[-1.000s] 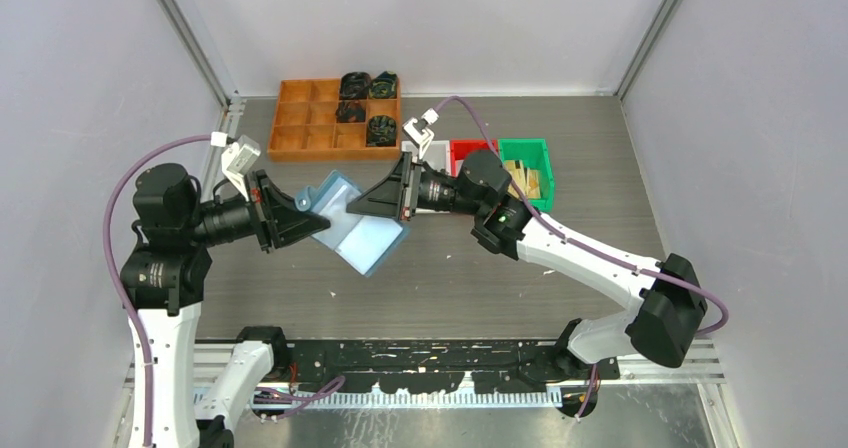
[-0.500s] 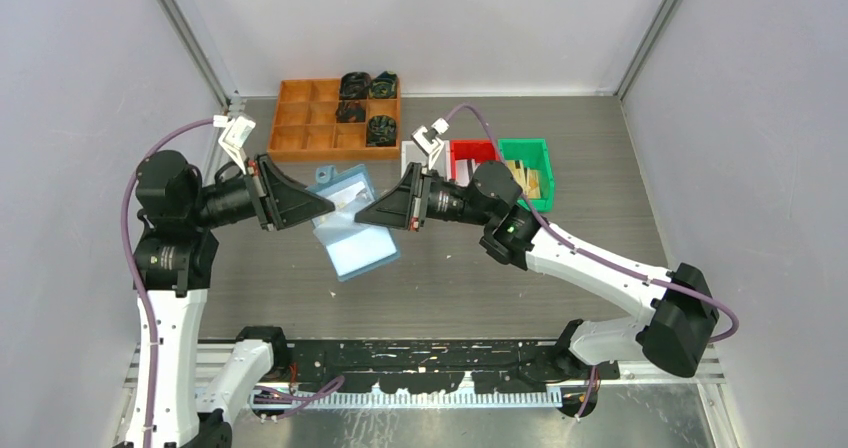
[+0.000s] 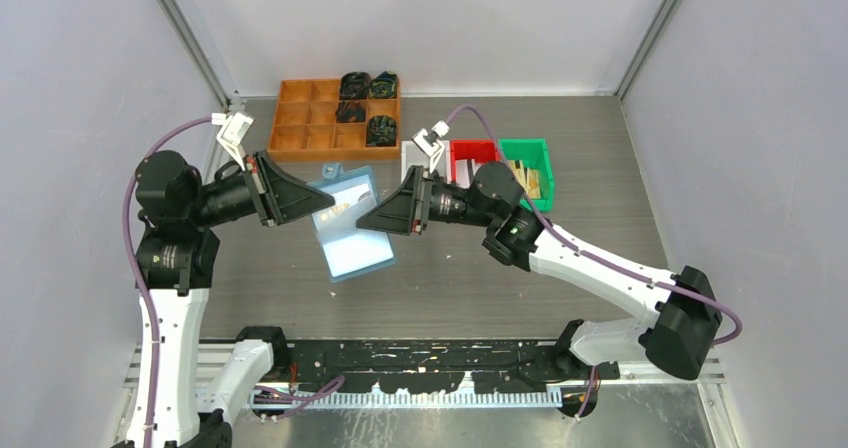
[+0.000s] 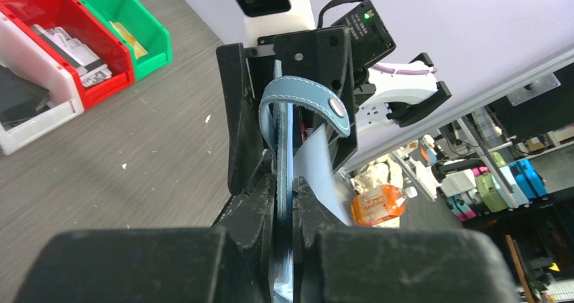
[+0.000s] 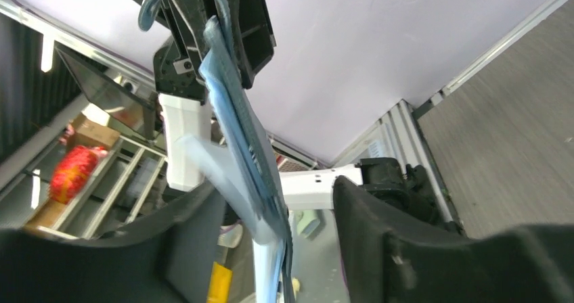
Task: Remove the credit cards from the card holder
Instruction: Remove the credit card from the card holder.
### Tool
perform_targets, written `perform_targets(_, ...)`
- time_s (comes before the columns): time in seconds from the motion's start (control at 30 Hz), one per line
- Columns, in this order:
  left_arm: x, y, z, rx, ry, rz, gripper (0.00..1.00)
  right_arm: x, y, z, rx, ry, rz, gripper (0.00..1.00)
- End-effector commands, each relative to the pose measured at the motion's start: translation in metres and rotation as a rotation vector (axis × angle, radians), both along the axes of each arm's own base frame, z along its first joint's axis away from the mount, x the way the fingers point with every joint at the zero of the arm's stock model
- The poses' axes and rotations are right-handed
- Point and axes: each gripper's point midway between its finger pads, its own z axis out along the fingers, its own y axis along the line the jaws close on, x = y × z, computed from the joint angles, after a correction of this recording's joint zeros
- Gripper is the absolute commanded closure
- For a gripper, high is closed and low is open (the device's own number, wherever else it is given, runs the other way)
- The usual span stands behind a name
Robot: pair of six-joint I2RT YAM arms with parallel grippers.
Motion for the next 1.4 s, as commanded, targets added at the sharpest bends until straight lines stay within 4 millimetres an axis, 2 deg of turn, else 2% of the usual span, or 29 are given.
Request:
perform_targets(0.0, -0.005, 0.003, 0.012, 0.028, -0.117, 0.038, 0.97, -0.014, -0.019, 0.030, 0.072, -0.114, -0.008, 0.26)
perform_targets(0.03, -0.005, 0.003, 0.012, 0.030, -0.123, 0.038, 0.97, -0.016, -0.023, 0.034, 0.086, -0.132, -0.012, 0.19)
perform_targets(0.1, -0.005, 0.003, 0.011, 0.036, -0.135, 0.038, 0.97, -0.016, -0.029, 0.044, 0.107, -0.156, -0.036, 0.12)
perform_targets(0.2, -0.008, 0.004, 0.010, 0.052, -0.160, 0.040, 0.97, -0.011, -0.036, 0.055, 0.127, -0.162, -0.071, 0.09)
perform_targets(0.4, -0.015, 0.005, 0.010, 0.086, -0.221, 0.039, 0.97, 0.011, -0.033, 0.050, 0.094, -0.080, -0.151, 0.10)
perform_targets(0.67, -0.015, 0.020, 0.000, 0.275, -0.504, 0.128, 0.97, 0.037, -0.016, 0.040, -0.008, -0.058, -0.227, 0.15)
perform_targets(0.87, -0.011, 0.024, 0.000, 0.304, -0.542, 0.169, 0.97, 0.029, -0.004, 0.033, -0.042, -0.100, -0.197, 0.16)
perform_targets(1.07, -0.004, 0.024, 0.005, 0.271, -0.497, 0.194, 0.97, 0.016, 0.000, 0.020, -0.071, -0.121, -0.158, 0.16)
perform_targets(1.2, -0.001, 0.020, 0.013, 0.197, -0.416, 0.192, 0.97, 0.010, -0.001, 0.022, -0.050, -0.135, -0.143, 0.17)
perform_targets(1.37, -0.002, 0.011, 0.020, 0.064, -0.243, 0.147, 0.97, 0.005, 0.005, 0.032, 0.041, -0.086, -0.095, 0.25)
